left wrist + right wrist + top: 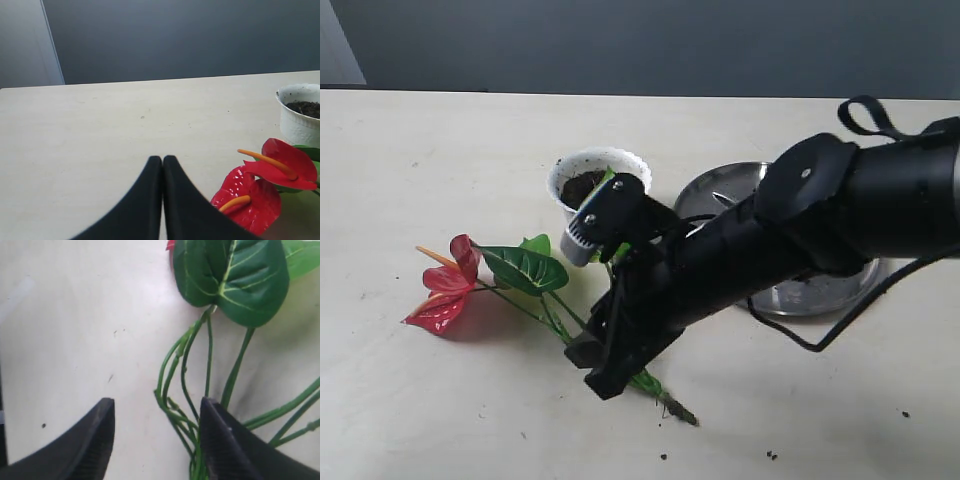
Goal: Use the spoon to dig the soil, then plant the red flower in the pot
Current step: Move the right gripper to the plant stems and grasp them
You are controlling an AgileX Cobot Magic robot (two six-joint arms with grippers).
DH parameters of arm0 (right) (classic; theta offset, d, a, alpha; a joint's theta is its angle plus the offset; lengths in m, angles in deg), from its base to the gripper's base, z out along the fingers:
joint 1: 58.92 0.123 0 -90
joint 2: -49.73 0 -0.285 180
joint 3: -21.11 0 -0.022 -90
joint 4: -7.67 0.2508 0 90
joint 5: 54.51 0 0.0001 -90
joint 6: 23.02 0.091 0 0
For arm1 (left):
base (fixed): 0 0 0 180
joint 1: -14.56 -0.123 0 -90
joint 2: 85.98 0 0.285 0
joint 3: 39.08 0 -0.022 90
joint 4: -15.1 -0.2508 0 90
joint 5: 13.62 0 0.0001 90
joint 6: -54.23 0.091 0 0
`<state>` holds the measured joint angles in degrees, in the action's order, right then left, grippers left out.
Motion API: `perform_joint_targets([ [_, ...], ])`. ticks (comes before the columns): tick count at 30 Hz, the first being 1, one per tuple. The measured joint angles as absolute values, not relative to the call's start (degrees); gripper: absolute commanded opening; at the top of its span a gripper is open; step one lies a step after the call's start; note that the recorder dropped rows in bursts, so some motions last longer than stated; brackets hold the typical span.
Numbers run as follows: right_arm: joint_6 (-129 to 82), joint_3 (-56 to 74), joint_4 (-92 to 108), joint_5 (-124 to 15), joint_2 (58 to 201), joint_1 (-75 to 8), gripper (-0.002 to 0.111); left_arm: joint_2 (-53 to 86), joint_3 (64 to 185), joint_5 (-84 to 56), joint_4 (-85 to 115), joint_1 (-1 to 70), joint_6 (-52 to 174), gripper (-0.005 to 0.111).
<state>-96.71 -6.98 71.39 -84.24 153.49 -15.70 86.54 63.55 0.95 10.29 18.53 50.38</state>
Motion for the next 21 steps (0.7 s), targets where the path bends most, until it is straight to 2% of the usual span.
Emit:
perform_joint_targets([
  [8,-98.84,-5.04,71.20,-74.93,157.20,-9.66,0.050,86.54,63.55,0.95,10.29,18.53,50.38,0.002],
  [21,-99.06,0.81,70.74,-71.60,166.34,-9.32,0.050,86.54,63.55,0.95,10.29,18.53,50.38,0.002],
])
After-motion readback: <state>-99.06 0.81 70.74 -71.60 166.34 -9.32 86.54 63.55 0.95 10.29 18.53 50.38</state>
